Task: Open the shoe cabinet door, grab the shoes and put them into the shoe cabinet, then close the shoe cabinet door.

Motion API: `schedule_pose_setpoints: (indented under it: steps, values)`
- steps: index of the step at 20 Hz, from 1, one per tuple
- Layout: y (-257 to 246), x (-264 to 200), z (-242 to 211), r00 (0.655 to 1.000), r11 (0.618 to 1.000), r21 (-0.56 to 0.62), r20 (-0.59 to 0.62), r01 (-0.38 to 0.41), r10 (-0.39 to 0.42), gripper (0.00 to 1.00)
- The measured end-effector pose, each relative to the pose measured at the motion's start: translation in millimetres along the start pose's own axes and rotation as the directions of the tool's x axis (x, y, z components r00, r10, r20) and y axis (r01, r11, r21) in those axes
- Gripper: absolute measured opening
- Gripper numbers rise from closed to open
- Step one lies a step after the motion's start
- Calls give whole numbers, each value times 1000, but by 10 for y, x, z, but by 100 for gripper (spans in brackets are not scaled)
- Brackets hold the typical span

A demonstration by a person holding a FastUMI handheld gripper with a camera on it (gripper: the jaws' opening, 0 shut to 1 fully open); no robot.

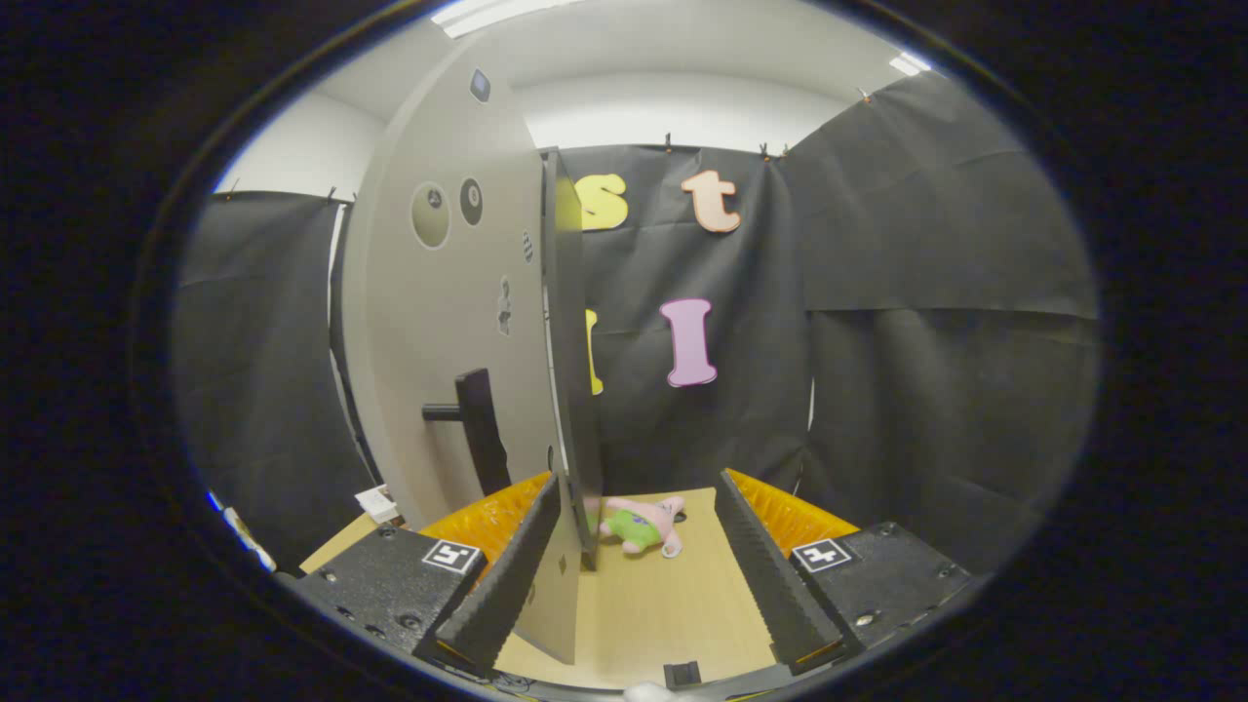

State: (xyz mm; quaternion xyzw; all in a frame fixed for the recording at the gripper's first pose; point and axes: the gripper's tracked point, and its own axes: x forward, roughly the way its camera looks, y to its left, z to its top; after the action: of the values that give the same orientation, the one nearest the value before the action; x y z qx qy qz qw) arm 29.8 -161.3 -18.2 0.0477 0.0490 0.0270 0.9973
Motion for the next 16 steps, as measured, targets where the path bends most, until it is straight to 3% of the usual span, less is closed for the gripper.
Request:
schedule_pose_setpoints:
  steps: [5,9,16]
  values:
    - [213,155,-3,991,991,-16,-21,-131,131,100]
    - [360,134,21,988,987,-62,-20,-151,151,98]
    - [656,142,-34,987,987,-32,-30,-160,159,96]
